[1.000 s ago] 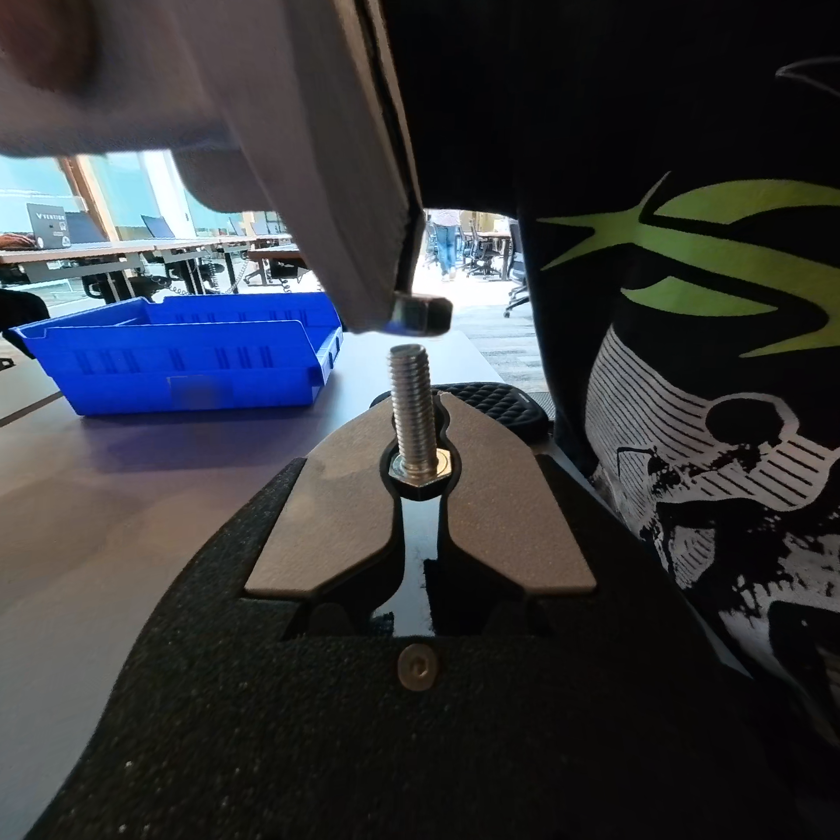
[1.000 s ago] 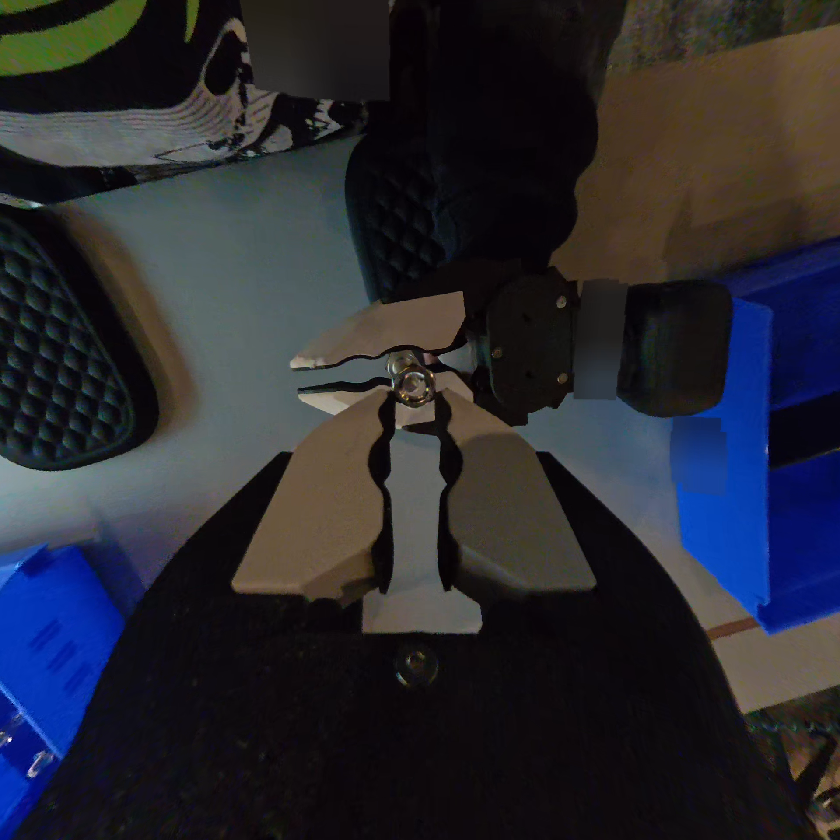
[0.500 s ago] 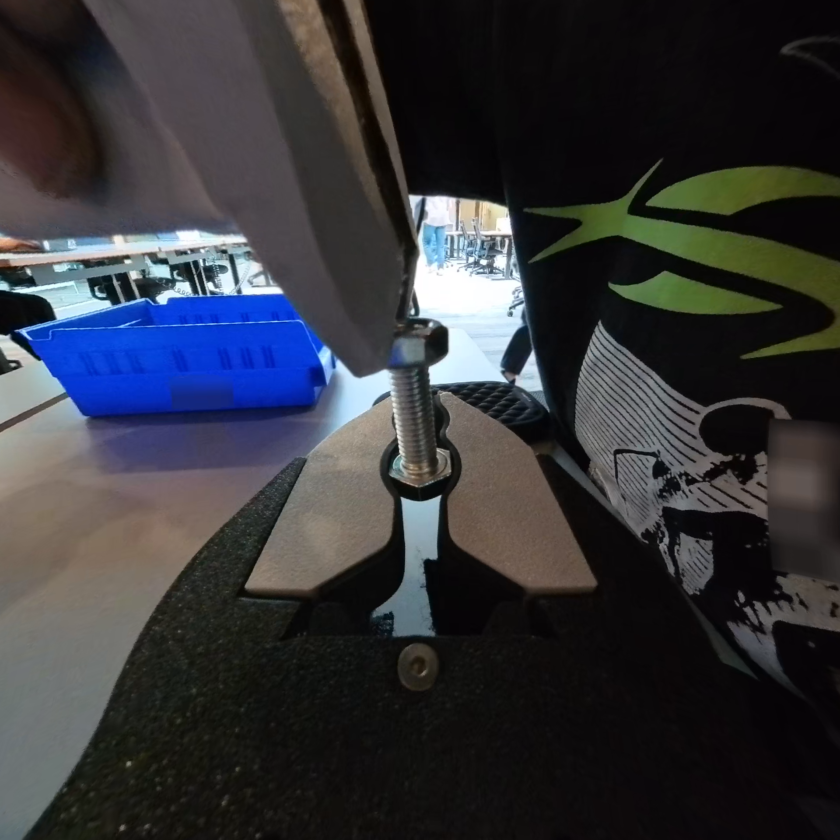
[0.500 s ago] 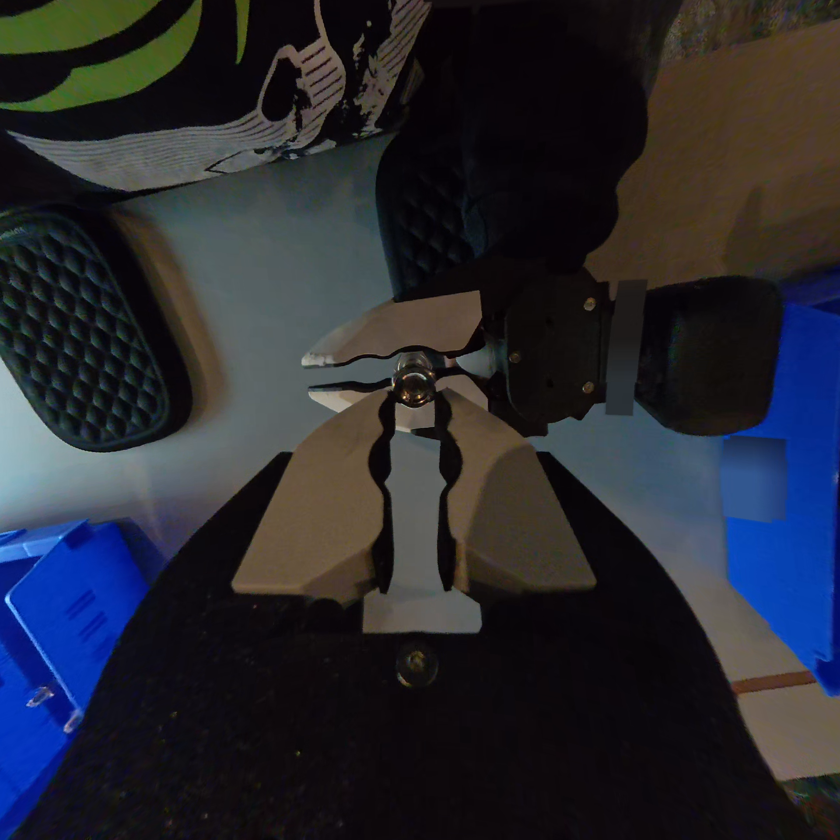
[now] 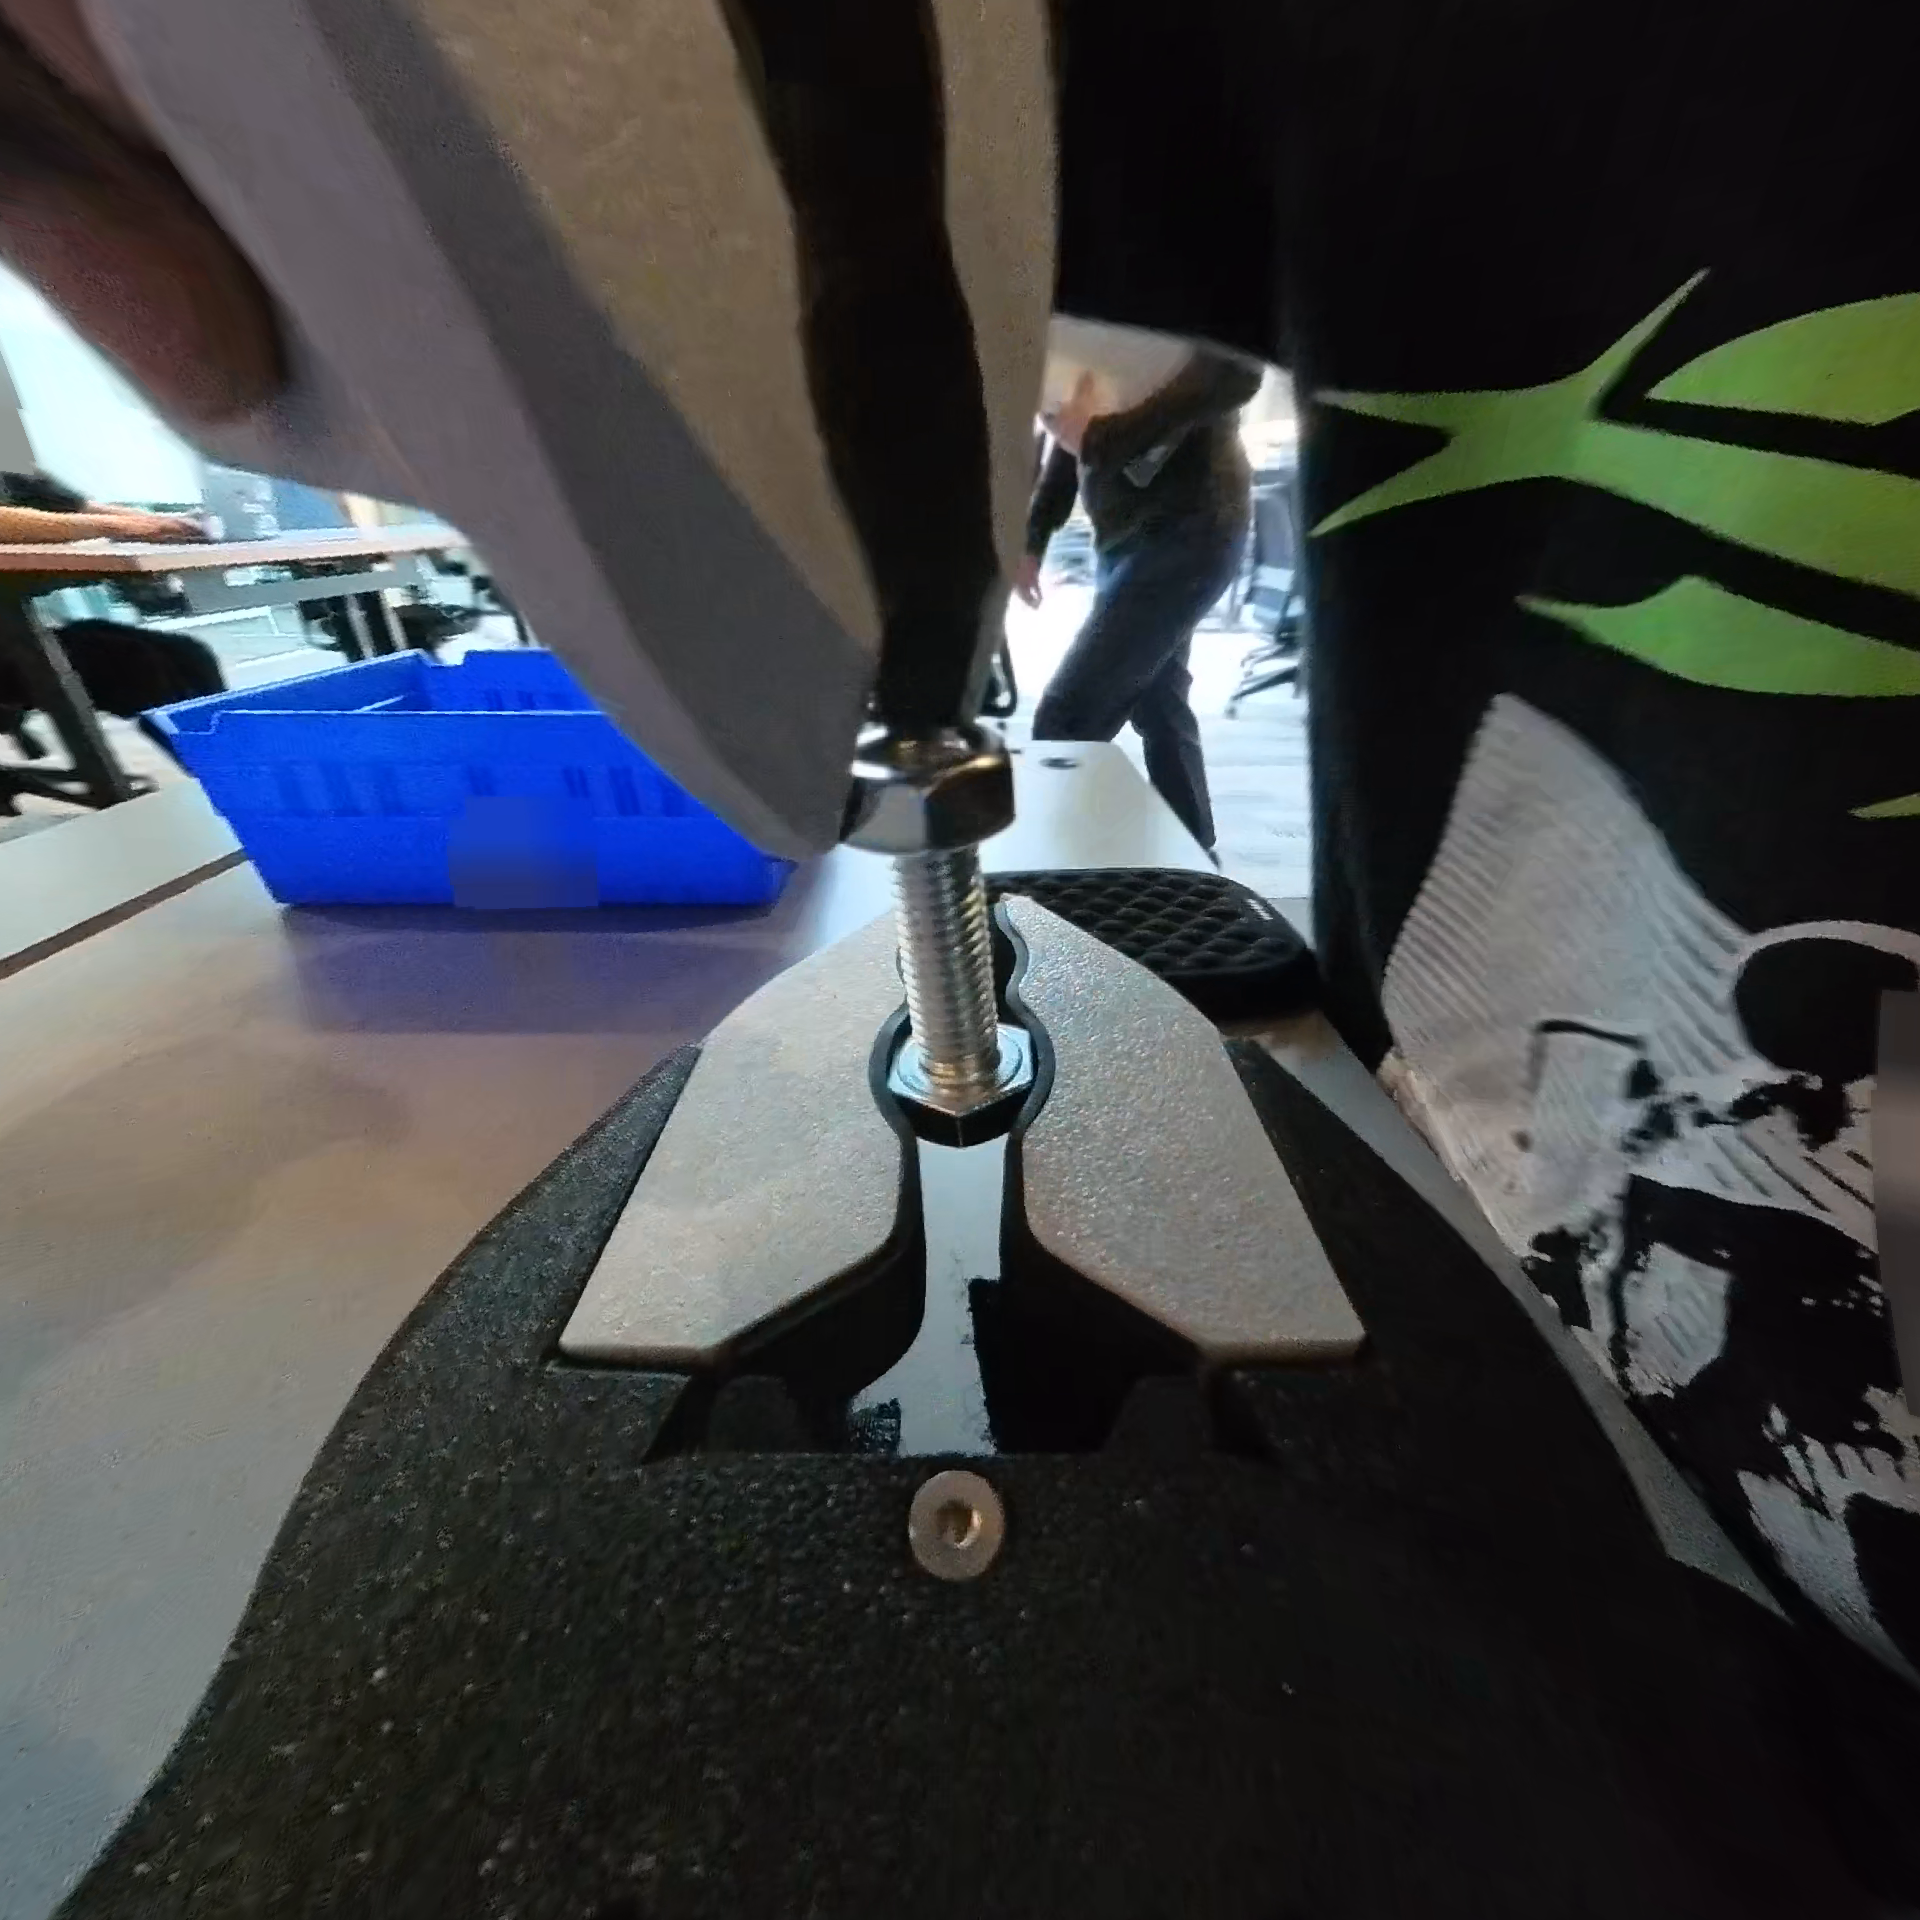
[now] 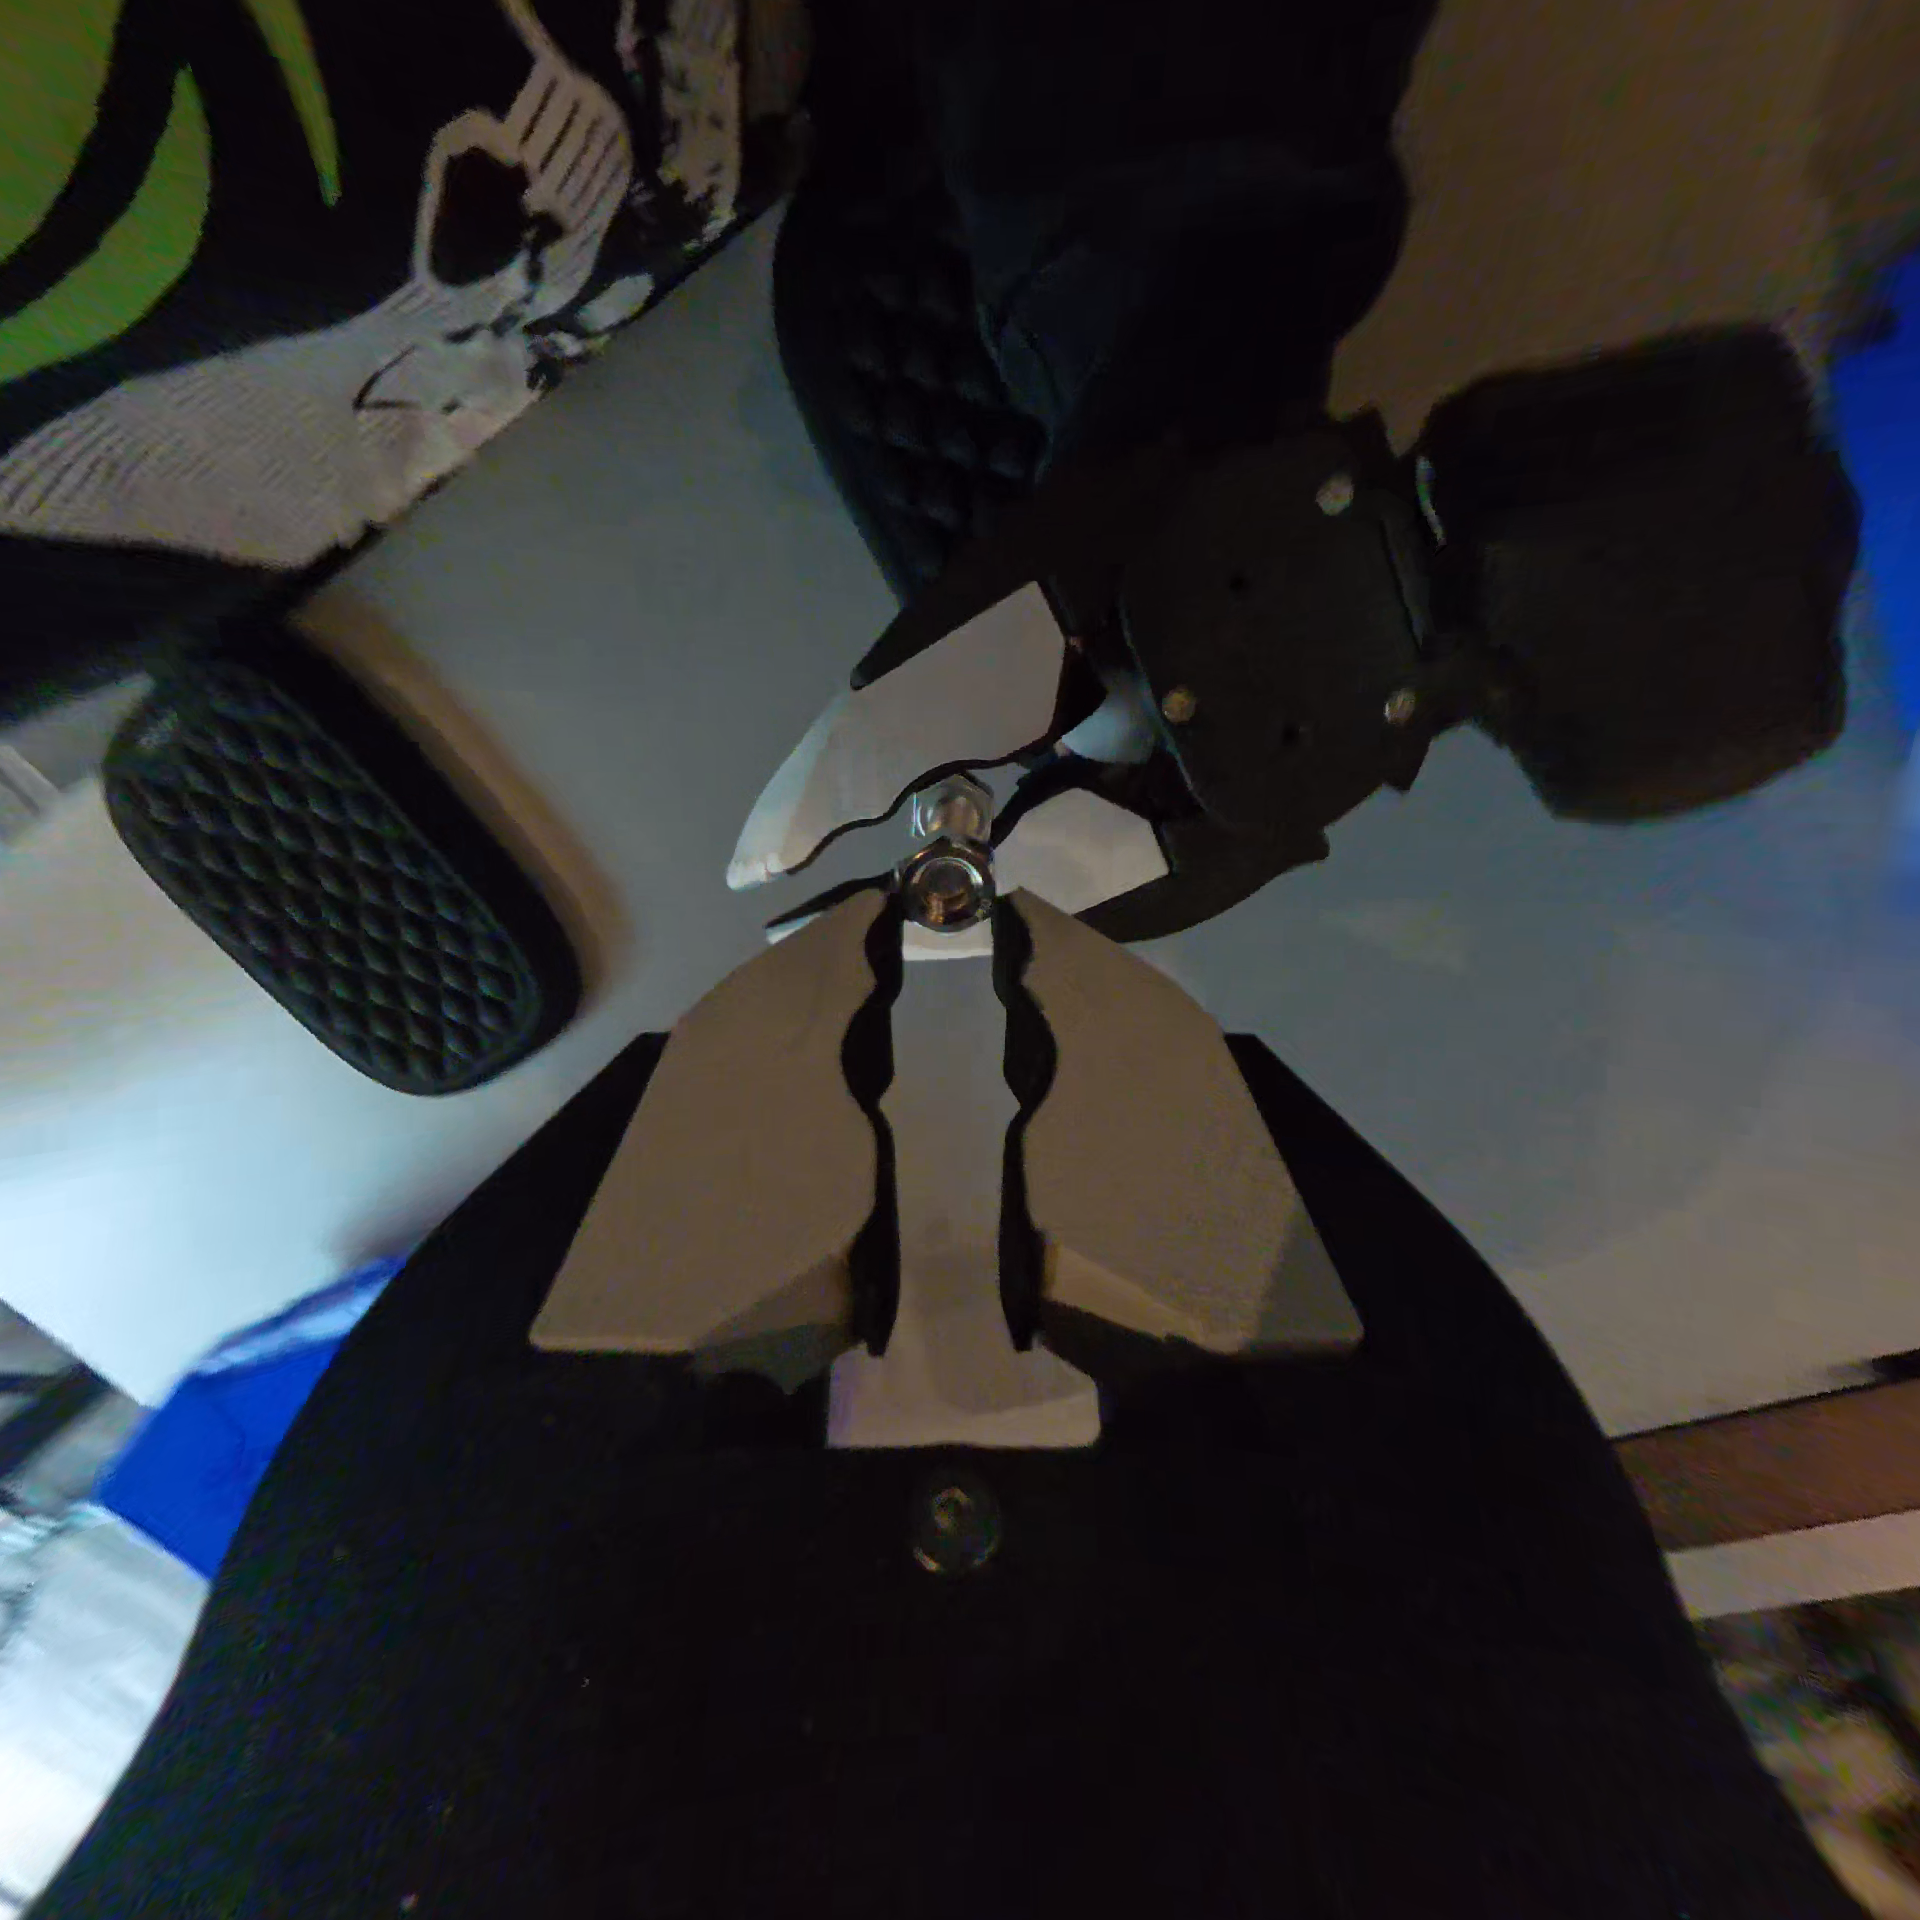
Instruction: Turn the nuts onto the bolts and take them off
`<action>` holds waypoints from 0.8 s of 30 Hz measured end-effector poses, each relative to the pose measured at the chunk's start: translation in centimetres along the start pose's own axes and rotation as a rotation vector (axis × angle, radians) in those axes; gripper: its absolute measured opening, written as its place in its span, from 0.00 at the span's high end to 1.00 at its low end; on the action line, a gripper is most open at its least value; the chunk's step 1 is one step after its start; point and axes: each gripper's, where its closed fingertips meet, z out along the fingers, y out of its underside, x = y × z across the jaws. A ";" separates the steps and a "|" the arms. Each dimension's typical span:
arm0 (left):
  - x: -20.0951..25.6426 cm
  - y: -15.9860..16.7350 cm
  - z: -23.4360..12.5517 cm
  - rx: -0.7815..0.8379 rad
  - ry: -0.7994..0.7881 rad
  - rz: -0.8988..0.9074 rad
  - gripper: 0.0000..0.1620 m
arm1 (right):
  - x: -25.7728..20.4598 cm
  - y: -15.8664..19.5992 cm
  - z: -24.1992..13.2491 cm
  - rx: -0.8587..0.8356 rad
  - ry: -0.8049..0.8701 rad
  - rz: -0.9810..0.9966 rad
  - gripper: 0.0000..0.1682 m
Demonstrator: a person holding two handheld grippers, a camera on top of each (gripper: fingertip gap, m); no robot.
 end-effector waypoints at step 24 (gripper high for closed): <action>-0.2 -0.1 -0.3 0.002 -0.038 0.011 0.94 | -0.3 -0.2 -1.1 0.005 0.174 0.516 0.73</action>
